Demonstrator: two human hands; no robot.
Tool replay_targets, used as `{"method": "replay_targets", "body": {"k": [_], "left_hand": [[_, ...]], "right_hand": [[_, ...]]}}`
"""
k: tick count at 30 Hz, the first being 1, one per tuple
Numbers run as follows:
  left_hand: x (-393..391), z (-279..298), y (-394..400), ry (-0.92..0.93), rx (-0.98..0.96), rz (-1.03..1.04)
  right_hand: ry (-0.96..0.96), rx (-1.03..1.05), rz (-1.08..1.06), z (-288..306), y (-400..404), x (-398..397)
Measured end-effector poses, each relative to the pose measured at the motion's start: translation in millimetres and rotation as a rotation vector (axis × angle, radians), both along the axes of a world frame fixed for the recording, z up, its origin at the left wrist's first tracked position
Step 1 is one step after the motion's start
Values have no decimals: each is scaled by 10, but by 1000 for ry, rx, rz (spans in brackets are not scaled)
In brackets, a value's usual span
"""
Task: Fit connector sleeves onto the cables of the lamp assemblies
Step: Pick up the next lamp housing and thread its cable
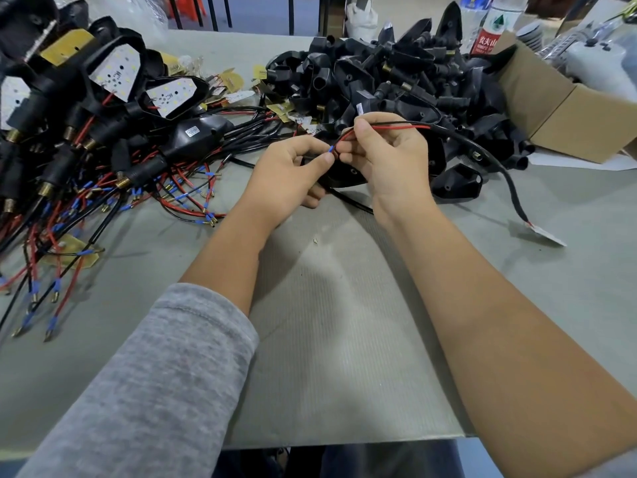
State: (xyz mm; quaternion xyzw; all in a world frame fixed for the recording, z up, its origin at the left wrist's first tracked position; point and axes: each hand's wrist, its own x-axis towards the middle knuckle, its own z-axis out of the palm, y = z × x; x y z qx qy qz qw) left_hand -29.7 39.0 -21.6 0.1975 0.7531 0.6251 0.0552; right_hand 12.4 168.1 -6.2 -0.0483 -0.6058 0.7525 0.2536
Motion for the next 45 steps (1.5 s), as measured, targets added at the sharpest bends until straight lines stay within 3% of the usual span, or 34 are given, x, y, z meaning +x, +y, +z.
{"method": "replay_targets", "body": {"k": [8, 13, 17, 23, 27, 32, 39, 45], "left_hand": [[-20, -62, 12, 105, -83, 49], [-24, -54, 23, 62, -48, 85], [-29, -36, 39, -50, 61, 46], [2, -54, 67, 21, 247, 39], [0, -47, 71, 35, 281, 134], [-15, -34, 61, -67, 354, 93], [-4, -2, 74, -8, 434, 131], [34, 16, 101, -3, 415, 35]], "right_hand": [[-126, 608, -67, -60, -57, 3], [-137, 709, -178, -84, -49, -18], [-148, 566, -209, -65, -25, -48], [-105, 195, -90, -45, -44, -7], [-111, 94, -57, -22, -57, 22], [-92, -18, 15, 14, -63, 57], [-136, 31, 12, -17, -37, 25], [-134, 29, -30, -40, -57, 13]]}}
